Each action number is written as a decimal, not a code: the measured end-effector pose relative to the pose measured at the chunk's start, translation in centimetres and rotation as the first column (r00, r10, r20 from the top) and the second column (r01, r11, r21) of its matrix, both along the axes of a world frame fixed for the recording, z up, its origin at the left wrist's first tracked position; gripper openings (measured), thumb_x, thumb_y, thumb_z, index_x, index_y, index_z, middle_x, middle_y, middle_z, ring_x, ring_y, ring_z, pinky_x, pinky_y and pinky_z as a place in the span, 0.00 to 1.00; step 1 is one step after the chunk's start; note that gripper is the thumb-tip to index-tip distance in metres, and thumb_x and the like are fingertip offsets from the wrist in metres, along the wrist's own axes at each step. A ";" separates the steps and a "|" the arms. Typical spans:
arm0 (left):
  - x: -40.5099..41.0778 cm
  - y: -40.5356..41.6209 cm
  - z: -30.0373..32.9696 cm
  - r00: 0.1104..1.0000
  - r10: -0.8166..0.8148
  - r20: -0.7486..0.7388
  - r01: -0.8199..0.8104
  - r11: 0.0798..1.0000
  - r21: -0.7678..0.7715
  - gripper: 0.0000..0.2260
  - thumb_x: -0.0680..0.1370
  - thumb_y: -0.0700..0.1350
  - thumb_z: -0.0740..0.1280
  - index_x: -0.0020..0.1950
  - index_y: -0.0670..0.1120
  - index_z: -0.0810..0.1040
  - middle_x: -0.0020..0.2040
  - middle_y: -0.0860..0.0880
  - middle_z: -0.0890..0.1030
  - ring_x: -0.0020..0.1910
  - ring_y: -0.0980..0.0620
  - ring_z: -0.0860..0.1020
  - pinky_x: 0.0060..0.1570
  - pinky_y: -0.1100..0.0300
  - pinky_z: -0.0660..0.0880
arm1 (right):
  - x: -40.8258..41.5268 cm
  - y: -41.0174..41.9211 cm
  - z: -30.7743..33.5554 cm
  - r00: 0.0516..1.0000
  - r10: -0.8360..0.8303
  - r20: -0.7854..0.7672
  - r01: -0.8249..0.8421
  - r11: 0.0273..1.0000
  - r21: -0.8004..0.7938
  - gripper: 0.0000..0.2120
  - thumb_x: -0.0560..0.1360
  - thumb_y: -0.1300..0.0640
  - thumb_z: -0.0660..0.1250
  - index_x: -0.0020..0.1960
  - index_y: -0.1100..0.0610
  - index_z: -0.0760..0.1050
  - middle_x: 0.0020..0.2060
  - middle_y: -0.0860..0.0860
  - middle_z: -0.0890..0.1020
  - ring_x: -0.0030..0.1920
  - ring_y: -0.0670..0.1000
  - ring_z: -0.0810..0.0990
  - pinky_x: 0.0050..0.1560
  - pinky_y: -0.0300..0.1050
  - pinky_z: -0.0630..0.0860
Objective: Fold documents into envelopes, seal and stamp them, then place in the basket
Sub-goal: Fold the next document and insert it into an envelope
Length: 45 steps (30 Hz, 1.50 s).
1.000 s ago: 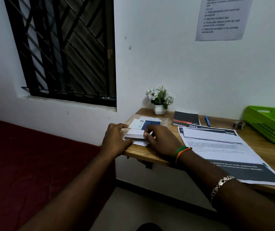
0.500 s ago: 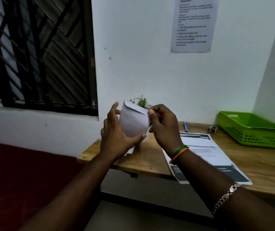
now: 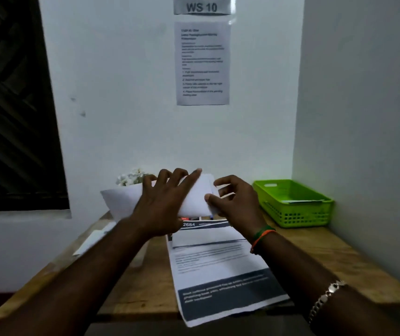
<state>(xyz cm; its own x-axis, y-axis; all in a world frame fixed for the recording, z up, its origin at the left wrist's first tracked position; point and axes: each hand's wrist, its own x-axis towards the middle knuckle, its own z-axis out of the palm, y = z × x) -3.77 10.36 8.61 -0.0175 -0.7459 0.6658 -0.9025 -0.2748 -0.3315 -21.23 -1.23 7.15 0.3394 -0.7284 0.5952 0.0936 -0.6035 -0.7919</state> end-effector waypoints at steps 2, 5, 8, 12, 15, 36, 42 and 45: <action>0.5 -2.0 -0.4 0.998 -0.029 0.052 0.028 0.999 0.038 0.58 0.62 0.65 0.76 0.83 0.57 0.46 0.74 0.52 0.65 0.68 0.46 0.67 0.64 0.42 0.63 | 0.2 -2.4 -0.1 0.998 -0.007 -0.060 0.008 1.000 0.029 0.12 0.65 0.57 0.78 0.46 0.47 0.81 0.33 0.48 0.81 0.31 0.50 0.81 0.34 0.53 0.83; 1.5 -4.4 -1.3 0.999 -0.018 0.040 0.014 0.994 0.105 0.59 0.61 0.58 0.76 0.83 0.56 0.44 0.76 0.52 0.62 0.72 0.44 0.64 0.72 0.39 0.54 | 0.7 -5.7 -0.7 0.997 0.055 -0.053 -0.047 0.989 0.140 0.12 0.68 0.64 0.71 0.48 0.51 0.79 0.27 0.49 0.79 0.31 0.55 0.77 0.35 0.52 0.79; 2.0 -6.6 -2.5 0.999 0.009 -0.045 -0.002 0.986 0.167 0.58 0.63 0.56 0.73 0.82 0.56 0.38 0.79 0.51 0.57 0.76 0.44 0.59 0.76 0.37 0.44 | 1.3 -8.2 -1.6 0.992 0.114 -0.050 -0.103 0.977 0.188 0.14 0.70 0.67 0.66 0.52 0.54 0.77 0.24 0.46 0.74 0.30 0.51 0.71 0.36 0.52 0.74; 1.9 -8.9 -4.0 0.982 0.000 -0.189 0.032 0.986 0.165 0.55 0.64 0.57 0.71 0.82 0.56 0.40 0.77 0.53 0.57 0.75 0.46 0.60 0.75 0.42 0.45 | 2.0 -9.5 -3.2 0.969 0.239 0.060 -0.246 0.927 0.281 0.14 0.73 0.70 0.68 0.54 0.55 0.80 0.30 0.52 0.80 0.31 0.49 0.78 0.34 0.48 0.80; 1.7 -9.9 -4.8 0.967 -0.039 -0.252 0.072 0.990 0.122 0.53 0.63 0.57 0.70 0.82 0.56 0.45 0.73 0.55 0.61 0.70 0.48 0.63 0.72 0.46 0.51 | 2.0 -10.1 -4.0 0.958 0.275 0.082 -0.287 0.905 0.313 0.11 0.74 0.67 0.72 0.55 0.59 0.82 0.34 0.54 0.82 0.33 0.48 0.80 0.31 0.43 0.79; 3.5 -9.8 -6.7 0.981 -0.163 -0.101 0.163 0.987 -0.010 0.47 0.61 0.53 0.72 0.80 0.55 0.59 0.67 0.54 0.70 0.62 0.48 0.71 0.67 0.51 0.60 | 1.7 -11.0 -4.5 0.956 0.290 -0.044 -0.267 0.922 0.280 0.01 0.72 0.67 0.76 0.42 0.64 0.84 0.33 0.54 0.84 0.32 0.50 0.82 0.33 0.44 0.81; 7.0 -8.7 -5.8 0.983 -0.100 -0.152 0.101 0.995 -0.006 0.45 0.62 0.62 0.79 0.76 0.61 0.64 0.62 0.54 0.72 0.55 0.48 0.74 0.59 0.49 0.68 | 1.8 -11.8 -5.0 0.955 0.260 -0.140 -0.215 0.936 0.278 0.07 0.78 0.59 0.71 0.43 0.61 0.81 0.34 0.57 0.82 0.32 0.54 0.80 0.37 0.48 0.79; 8.0 -8.0 -6.0 0.977 -0.063 -0.203 0.067 0.998 0.015 0.44 0.64 0.65 0.78 0.76 0.62 0.63 0.62 0.54 0.72 0.56 0.48 0.74 0.60 0.49 0.69 | 1.3 -12.6 -5.8 0.798 -0.011 -0.602 -0.106 0.982 -0.159 0.09 0.78 0.55 0.70 0.44 0.60 0.82 0.40 0.55 0.85 0.40 0.55 0.82 0.47 0.52 0.79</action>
<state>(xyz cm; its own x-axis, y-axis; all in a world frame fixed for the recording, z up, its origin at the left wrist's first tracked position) 4.22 2.38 2.60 0.0674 -0.7617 0.6444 -0.9673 -0.2082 -0.1450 -19.94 -13.85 1.34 0.7013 -0.6053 0.3766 -0.3308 -0.7443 -0.5802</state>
